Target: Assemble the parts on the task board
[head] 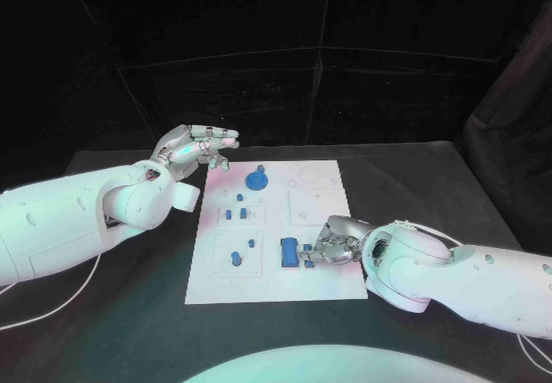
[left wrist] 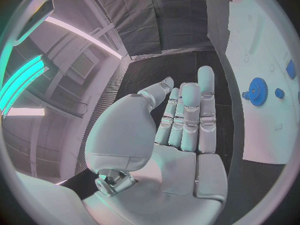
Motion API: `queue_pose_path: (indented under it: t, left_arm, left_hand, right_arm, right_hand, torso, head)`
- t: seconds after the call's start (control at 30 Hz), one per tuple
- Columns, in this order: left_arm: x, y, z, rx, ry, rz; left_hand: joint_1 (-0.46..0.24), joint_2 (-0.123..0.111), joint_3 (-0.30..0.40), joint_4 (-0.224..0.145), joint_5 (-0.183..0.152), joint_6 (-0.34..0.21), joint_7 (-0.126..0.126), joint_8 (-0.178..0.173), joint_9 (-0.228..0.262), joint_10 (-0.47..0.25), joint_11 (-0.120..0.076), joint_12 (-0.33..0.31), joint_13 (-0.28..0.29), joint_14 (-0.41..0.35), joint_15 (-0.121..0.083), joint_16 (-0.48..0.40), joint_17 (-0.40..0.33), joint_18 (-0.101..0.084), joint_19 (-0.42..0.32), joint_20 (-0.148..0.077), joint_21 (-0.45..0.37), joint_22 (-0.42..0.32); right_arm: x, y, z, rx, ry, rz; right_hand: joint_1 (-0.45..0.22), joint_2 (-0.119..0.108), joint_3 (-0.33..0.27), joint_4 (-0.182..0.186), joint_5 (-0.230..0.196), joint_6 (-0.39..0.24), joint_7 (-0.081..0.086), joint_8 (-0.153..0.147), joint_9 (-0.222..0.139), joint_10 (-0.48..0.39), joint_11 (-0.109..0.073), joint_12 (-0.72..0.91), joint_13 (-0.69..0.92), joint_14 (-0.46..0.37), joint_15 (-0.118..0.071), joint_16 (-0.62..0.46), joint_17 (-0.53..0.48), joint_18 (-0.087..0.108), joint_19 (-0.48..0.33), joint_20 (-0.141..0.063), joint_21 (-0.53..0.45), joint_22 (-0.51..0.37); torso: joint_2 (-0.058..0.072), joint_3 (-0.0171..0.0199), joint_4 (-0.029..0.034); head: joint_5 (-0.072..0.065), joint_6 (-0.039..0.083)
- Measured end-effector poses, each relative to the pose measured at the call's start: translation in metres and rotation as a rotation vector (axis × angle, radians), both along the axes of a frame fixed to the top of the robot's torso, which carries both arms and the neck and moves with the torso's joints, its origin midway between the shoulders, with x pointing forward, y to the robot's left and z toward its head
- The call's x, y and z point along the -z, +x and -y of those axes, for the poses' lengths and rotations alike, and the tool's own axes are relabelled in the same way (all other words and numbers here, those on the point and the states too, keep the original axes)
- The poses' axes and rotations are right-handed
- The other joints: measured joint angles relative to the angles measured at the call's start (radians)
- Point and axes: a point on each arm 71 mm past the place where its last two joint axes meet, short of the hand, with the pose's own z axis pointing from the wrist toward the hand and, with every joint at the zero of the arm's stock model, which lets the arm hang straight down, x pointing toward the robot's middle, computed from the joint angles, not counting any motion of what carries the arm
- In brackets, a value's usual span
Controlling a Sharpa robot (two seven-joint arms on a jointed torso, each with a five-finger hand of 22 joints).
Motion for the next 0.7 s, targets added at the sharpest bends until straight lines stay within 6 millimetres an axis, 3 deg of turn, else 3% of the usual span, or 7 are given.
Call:
queue_pose_path:
  t: [0.1,0.17,0.37,0.7]
  left_arm:
    - [0.0,0.0,0.0,0.0,0.0,-0.001]
    - [0.0,0.0,0.0,0.0,0.0,-0.001]
    - [0.0,0.0,0.0,0.001,0.001,-0.002]
    - [0.0,0.0,-0.001,0.0,0.002,-0.004]
  left_hand:
    - [0.0,0.0,0.0,0.0,0.0,0.0,0.0,0.0,0.0,0.0,0.0,0.0,0.0,0.0,0.0,0.0,0.0,0.0,0.0,0.0,0.0,0.0]
    - [0.0,0.0,0.0,0.0,0.0,0.0,0.0,0.0,0.0,0.0,0.0,0.0,0.0,0.0,0.0,0.0,0.0,0.0,0.0,0.0,0.0,0.0]
    - [0.0,0.0,0.0,0.0,0.0,0.0,0.0,0.0,0.0,0.0,0.0,0.0,0.0,0.0,0.0,0.0,0.0,0.0,0.0,0.0,-0.004,0.0]
    - [0.0,0.0,0.0,0.0,0.0,0.0,0.0,0.0,0.0,0.0,0.0,0.0,0.0,0.0,0.0,0.0,0.0,0.0,0.0,0.0,-0.004,0.0]
  right_arm:
    - [0.0,0.0,0.0,0.0,-0.001,0.004]
    - [-0.001,0.0,0.001,0.0,-0.001,0.008]
    - [-0.002,-0.001,0.004,0.003,-0.003,0.016]
    - [-0.004,-0.004,0.01,-0.006,-0.008,0.013]
  right_hand:
    - [-0.036,0.005,-0.04,0.001,-0.114,0.0,0.0,0.0,0.007,0.0,0.0,0.0,0.004,0.0,0.0,0.0,-0.002,0.0,0.0,0.0,0.0,0.0]
    - [-0.044,0.009,-0.057,0.001,-0.151,0.0,0.0,0.0,0.01,0.0,0.0,0.0,0.004,0.0,0.0,0.0,-0.004,0.0,0.0,0.0,0.0,0.0]
    - [-0.044,0.009,-0.072,-0.006,-0.176,0.0,0.0,0.0,0.014,0.0,0.0,0.0,0.007,0.0,0.0,0.0,-0.005,0.0,0.0,0.0,0.0,0.001]
    - [0.072,-0.007,-0.095,-0.05,-0.234,0.0,0.0,-0.004,0.025,0.0,0.0,-0.006,0.01,0.0,0.0,-0.004,-0.007,0.0,0.0,0.0,0.0,0.001]
  torso:
    - [0.0,0.0,0.0]
    - [0.0,0.0,-0.0001]
    - [0.0,0.0003,0.0]
    - [-0.001,0.0006,-0.0001]
  head:
    - [0.0,0.0]
    - [0.0,0.0]
    - [-0.001,-0.001]
    - [-0.001,0.0]
